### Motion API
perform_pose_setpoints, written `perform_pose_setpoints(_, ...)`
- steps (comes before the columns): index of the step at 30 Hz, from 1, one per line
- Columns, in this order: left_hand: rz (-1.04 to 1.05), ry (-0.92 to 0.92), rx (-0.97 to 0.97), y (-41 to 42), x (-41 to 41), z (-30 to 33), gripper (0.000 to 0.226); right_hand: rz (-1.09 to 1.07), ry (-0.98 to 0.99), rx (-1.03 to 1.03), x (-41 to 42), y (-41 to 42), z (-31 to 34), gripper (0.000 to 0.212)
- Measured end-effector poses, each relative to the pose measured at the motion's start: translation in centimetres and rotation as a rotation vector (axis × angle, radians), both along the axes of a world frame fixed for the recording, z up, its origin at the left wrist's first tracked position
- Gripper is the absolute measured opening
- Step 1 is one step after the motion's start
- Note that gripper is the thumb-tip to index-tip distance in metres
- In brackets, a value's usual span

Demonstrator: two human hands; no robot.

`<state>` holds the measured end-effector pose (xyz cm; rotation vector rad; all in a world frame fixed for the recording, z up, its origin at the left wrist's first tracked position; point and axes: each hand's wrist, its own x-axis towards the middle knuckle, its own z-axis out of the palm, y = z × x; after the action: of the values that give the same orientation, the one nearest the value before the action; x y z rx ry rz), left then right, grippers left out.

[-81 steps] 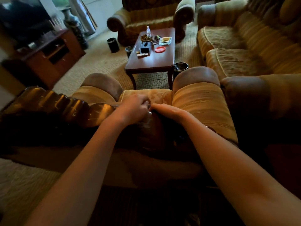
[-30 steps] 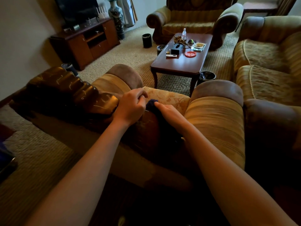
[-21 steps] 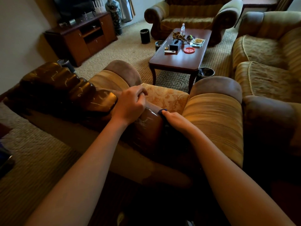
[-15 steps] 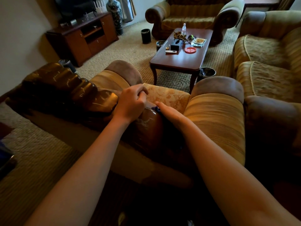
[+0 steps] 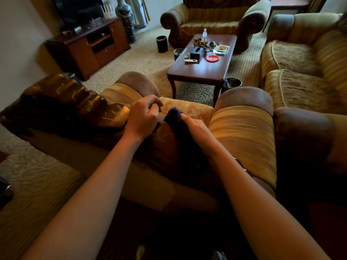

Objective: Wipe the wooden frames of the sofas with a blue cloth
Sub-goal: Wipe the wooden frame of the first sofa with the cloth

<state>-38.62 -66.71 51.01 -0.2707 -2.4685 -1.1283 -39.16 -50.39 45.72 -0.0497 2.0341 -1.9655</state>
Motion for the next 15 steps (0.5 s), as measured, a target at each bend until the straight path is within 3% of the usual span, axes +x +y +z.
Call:
perform_pose_setpoints(2,-0.015,0.004,-0.029,0.0,0.1,0.0,0.027,-0.03,-0.047,0.033,0.0,0.2,-1.1,0.037)
perform_pose_setpoints(6,-0.043,-0.002,-0.056,0.0,0.1,-0.1,0.025,0.011,-0.146,0.343,-1.6,-0.3,-1.7,0.054)
perform_pose_setpoints(8,-0.06,-0.005,-0.055,0.0,0.1,-0.2,0.024,0.079,-0.184,0.42,-2.3,-0.6,-1.2,0.052)
perform_pose_setpoints(15,-0.058,-0.049,-0.001,0.0,-0.4,0.5,0.025,0.247,-0.173,0.367,-3.3,-2.5,2.0,0.04)
